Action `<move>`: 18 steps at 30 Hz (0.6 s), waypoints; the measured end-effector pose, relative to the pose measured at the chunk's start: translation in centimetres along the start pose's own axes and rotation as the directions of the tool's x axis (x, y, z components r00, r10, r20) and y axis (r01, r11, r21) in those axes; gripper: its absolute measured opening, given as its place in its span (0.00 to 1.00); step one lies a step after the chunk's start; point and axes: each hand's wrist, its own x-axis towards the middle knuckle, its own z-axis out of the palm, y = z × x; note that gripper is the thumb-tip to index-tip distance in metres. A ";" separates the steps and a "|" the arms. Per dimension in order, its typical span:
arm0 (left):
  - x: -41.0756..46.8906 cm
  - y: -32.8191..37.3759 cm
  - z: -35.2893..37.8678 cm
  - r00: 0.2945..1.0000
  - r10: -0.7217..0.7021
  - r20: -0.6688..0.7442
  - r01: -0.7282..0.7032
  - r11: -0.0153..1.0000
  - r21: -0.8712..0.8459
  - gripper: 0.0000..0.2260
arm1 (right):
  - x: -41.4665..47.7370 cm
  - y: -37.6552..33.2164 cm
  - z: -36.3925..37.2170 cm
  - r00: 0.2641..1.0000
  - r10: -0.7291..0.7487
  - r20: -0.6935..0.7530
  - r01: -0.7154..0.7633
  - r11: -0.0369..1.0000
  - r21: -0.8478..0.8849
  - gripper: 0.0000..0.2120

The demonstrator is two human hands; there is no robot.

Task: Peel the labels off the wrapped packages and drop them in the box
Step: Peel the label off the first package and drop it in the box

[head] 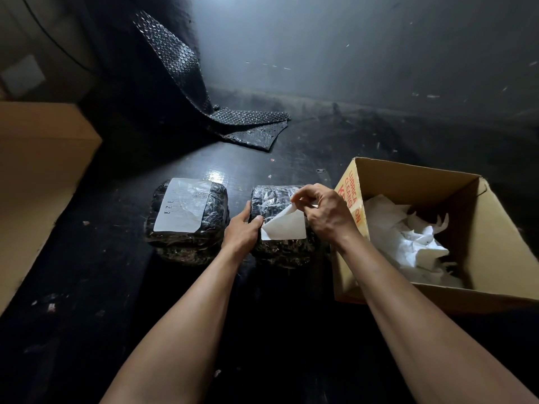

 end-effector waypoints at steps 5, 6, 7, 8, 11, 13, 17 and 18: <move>0.2 -0.1 0.0 1.000 0.014 -0.019 -0.013 0.998 0.063 0.30 | -0.4 -0.3 0.0 0.999 -0.052 0.009 0.052 0.998 0.040 0.08; 0.3 -0.1 0.0 1.000 0.017 -0.017 -0.016 0.997 0.073 0.30 | -0.6 -0.4 -0.1 0.999 -0.054 0.004 0.054 0.997 0.051 0.08; 0.3 -0.1 -0.1 1.000 0.016 -0.010 -0.015 0.997 0.074 0.30 | -0.8 -0.4 -0.2 0.998 -0.055 -0.001 0.055 0.996 0.065 0.08; 0.3 -0.1 -0.1 1.000 0.019 -0.005 -0.018 0.997 0.078 0.30 | -1.0 -0.4 -0.3 0.998 -0.057 -0.007 0.058 0.995 0.077 0.08; 0.5 -0.2 0.0 1.000 0.029 -0.007 -0.028 0.997 0.077 0.30 | -1.4 -0.4 -0.3 0.997 -0.071 -0.024 0.072 0.993 0.092 0.07; 0.6 -0.3 0.1 0.999 0.033 -0.002 -0.033 0.997 0.069 0.30 | -1.5 -0.5 -0.4 0.997 -0.068 -0.032 0.070 0.993 0.092 0.07; 0.9 -0.9 -0.2 0.997 0.044 0.066 -0.039 0.997 -0.073 0.33 | -1.8 -0.6 -0.8 0.996 -0.065 -0.056 0.069 0.994 0.087 0.08; 1.0 -1.2 -0.2 0.996 0.040 0.077 -0.032 0.994 -0.109 0.36 | -1.9 -0.6 -0.8 0.996 -0.063 -0.059 0.068 0.994 0.086 0.08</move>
